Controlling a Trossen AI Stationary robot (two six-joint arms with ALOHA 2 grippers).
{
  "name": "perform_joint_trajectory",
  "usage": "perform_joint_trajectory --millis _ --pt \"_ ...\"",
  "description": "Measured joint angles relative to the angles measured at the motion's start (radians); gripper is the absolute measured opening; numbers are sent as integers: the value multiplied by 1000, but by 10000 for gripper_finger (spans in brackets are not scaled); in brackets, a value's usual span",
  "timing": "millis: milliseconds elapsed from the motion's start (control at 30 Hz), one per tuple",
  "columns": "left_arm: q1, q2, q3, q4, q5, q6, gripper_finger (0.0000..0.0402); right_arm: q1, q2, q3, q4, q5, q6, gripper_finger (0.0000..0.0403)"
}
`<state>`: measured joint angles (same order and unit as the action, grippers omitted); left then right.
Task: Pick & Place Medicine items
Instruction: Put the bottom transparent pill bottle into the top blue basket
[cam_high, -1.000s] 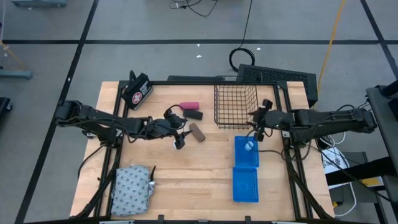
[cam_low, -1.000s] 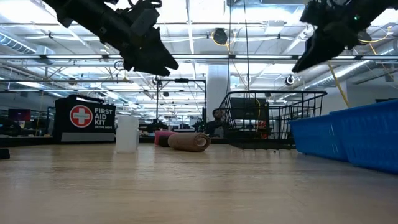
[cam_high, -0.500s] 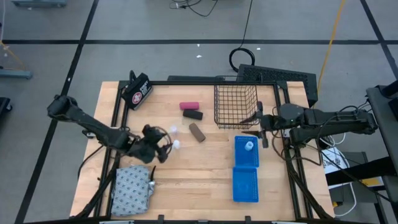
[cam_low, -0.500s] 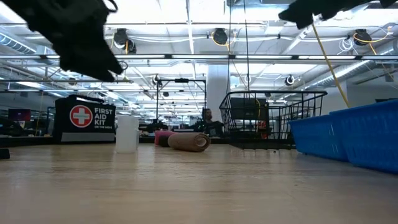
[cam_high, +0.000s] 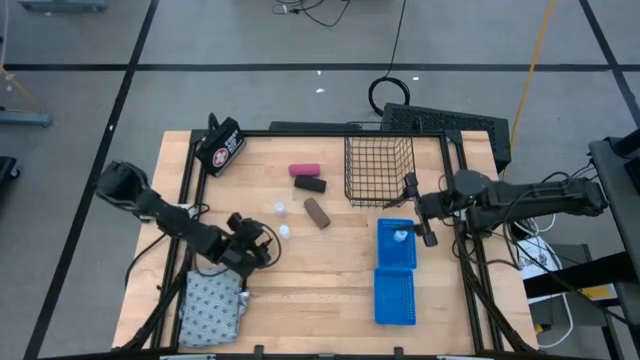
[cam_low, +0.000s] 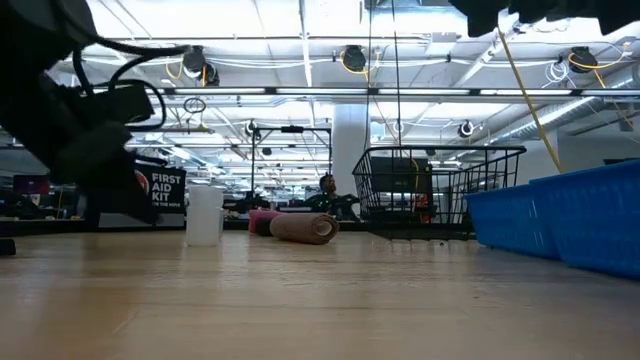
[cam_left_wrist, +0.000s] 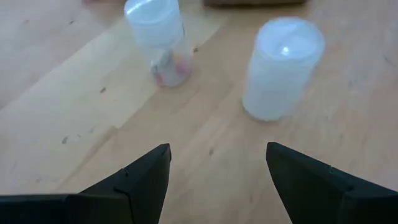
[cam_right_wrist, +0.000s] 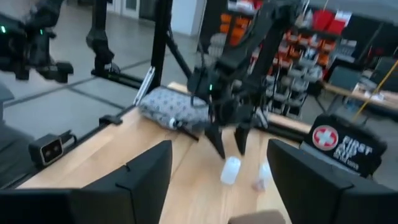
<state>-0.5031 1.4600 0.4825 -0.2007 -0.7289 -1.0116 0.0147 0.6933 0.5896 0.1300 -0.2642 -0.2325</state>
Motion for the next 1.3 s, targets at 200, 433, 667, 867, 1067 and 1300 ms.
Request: perform_joint_trajectory --millis 200,433,667,867,1067,1300 --pt "31 141 -2 123 2 2 269 0 0 -86 181 10 9 259" --pt "36 201 -2 331 0 152 269 0 1 -134 259 191 -23 259" --pt "74 203 -2 418 27 260 269 0 1 -140 263 215 -16 262" --pt "141 204 -2 467 80 315 269 0 2 -140 263 215 -16 259" --pt "180 203 -2 522 109 371 269 0 2 -140 256 215 -15 258" --pt "196 203 -2 525 107 374 236 0 3 -140 228 215 -2 254"
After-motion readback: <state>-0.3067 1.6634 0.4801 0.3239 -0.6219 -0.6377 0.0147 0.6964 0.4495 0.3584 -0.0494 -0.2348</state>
